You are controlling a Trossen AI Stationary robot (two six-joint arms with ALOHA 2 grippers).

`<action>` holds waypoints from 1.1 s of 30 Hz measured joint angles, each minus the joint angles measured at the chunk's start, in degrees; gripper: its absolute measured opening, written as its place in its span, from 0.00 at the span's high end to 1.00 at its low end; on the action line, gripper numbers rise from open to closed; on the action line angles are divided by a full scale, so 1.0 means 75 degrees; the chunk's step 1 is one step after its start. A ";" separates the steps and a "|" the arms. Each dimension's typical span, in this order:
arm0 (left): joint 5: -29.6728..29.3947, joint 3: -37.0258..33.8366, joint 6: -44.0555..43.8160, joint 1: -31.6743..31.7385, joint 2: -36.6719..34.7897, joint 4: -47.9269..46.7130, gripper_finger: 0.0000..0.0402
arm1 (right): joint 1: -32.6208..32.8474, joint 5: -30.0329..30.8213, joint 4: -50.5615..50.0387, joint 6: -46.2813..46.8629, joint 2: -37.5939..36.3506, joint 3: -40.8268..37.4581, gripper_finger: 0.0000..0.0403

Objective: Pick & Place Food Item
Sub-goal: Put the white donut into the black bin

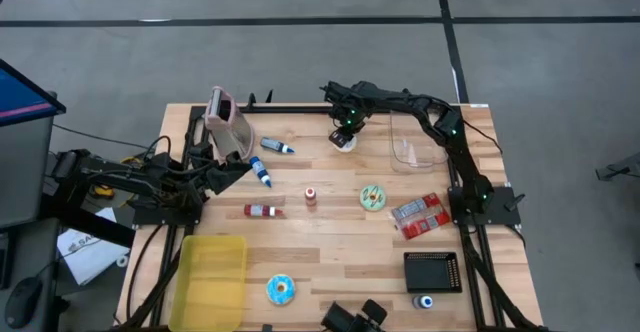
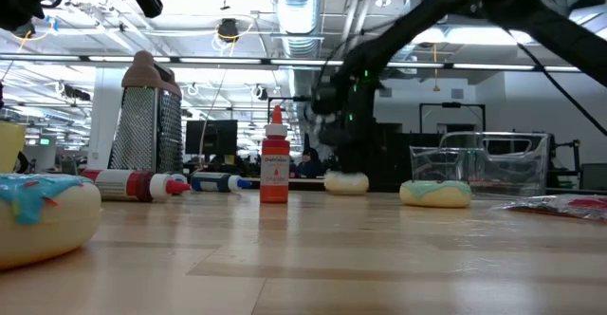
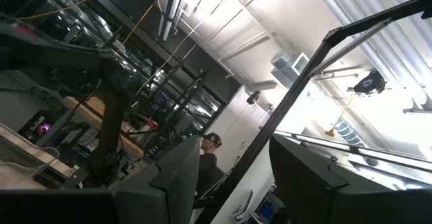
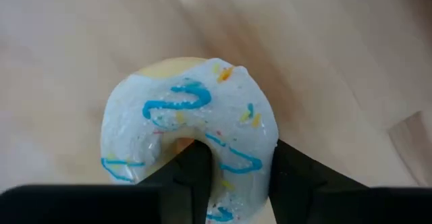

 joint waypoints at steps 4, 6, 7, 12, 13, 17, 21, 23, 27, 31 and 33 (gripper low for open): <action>0.0000 0.0000 0.0011 -0.0003 0.0000 0.0001 0.56 | 0.0465 0.0037 -0.0200 0.0295 -0.0732 0.0012 0.72; 0.0000 0.0000 0.0011 -0.0001 0.0000 -0.0001 0.56 | 0.0854 0.0216 -0.0360 0.0526 -0.1102 0.0012 0.72; 0.0001 0.0000 0.0011 0.0000 0.0000 -0.0001 0.56 | 0.1077 0.0281 -0.0464 0.0708 -0.1293 0.0012 0.72; 0.0082 0.0000 0.0036 -0.0003 0.0003 -0.0001 0.56 | 0.2408 0.0685 -0.1018 0.2038 -0.2030 0.0018 0.72; 0.0082 0.0000 0.0042 0.0000 0.0002 -0.0001 0.56 | 0.2673 0.0830 -0.1157 0.2390 -0.2136 0.0018 0.72; 0.0267 0.0000 0.0046 0.0000 0.0000 0.0000 0.56 | 0.3678 0.1372 -0.1722 0.3940 -0.2460 0.0021 0.72; 0.0520 0.0000 0.0034 0.0000 0.0000 0.0002 0.56 | 0.4496 0.1837 -0.2437 0.5563 -0.2692 0.0018 0.72; 0.0636 0.0000 0.0023 0.0000 0.0001 0.0004 0.56 | 0.4872 0.2053 -0.2777 0.6395 -0.2770 0.0021 0.72; 0.0818 0.0000 -0.0004 0.0000 0.0000 0.0008 0.56 | 0.5664 0.2413 -0.3504 0.8181 -0.2858 0.0018 0.72; 0.0889 0.0000 -0.0007 -0.0003 0.0000 0.0008 0.56 | 0.6478 0.2483 -0.4049 0.9841 -0.2855 0.0018 0.72; 0.0891 0.0000 -0.0007 -0.0003 0.0003 0.0008 0.56 | 0.6872 0.2569 -0.4249 1.0670 -0.2855 -0.0003 0.72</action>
